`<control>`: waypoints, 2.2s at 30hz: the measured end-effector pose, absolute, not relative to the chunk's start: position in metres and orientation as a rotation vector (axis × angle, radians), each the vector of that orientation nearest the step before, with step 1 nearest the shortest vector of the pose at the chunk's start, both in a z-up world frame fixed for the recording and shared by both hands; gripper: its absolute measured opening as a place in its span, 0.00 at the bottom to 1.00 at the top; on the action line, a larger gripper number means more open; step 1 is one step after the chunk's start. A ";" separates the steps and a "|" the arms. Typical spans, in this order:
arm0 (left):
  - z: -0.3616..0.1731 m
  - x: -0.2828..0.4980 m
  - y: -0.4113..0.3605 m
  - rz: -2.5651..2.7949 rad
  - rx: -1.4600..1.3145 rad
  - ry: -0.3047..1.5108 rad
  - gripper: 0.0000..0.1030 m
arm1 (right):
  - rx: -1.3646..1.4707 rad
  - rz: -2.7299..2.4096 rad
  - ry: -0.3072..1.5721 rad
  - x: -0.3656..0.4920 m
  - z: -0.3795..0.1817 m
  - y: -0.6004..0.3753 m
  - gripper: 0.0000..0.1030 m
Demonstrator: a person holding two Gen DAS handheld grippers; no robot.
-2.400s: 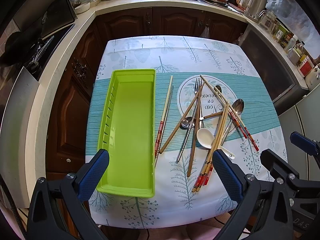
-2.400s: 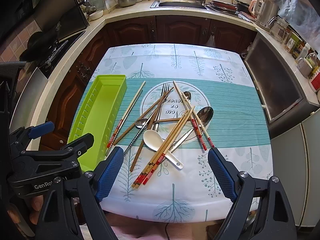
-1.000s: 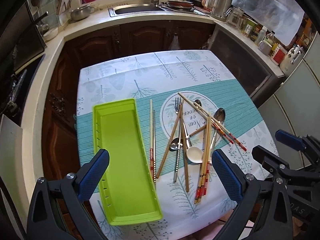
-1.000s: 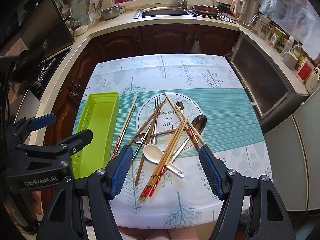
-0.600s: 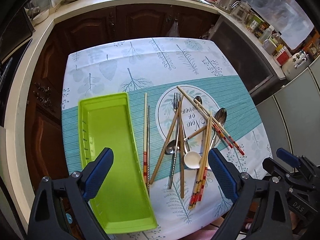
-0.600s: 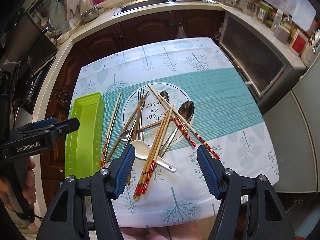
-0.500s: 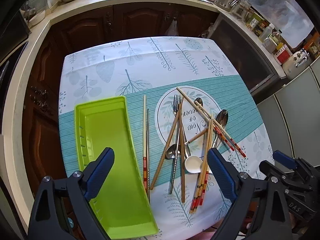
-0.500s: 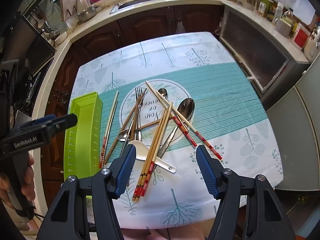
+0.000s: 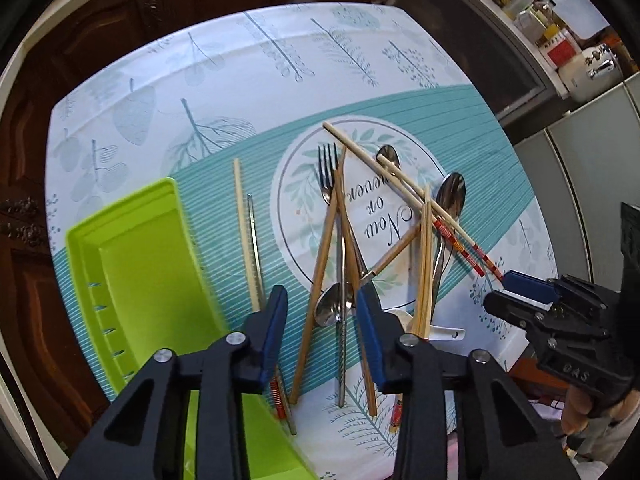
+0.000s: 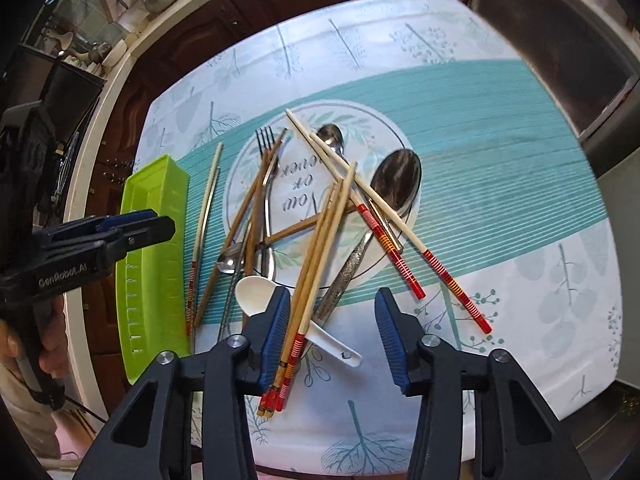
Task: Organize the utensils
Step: 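Move the left gripper onto plain wooden chopsticks while the right gripper approaches the pile, then close the left gripper on wooden chopsticks while the right gripper grasps another pair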
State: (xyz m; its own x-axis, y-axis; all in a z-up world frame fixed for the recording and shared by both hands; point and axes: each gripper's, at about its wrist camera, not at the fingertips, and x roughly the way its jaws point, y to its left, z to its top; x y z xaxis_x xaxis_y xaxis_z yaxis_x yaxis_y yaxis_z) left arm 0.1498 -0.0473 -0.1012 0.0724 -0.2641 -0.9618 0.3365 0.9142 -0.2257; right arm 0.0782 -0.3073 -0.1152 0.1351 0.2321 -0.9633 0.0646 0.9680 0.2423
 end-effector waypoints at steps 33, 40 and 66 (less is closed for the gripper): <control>-0.191 0.147 -0.150 -0.752 -0.006 1.663 0.13 | 0.353 0.271 1.503 0.078 -0.182 -0.315 0.40; -0.195 0.148 -0.150 -0.749 -0.010 1.670 0.07 | 0.363 0.274 1.508 0.077 -0.182 -0.321 0.40; -0.188 0.152 -0.120 -0.706 -0.104 1.676 0.04 | 0.340 0.324 1.504 0.092 -0.186 -0.292 0.40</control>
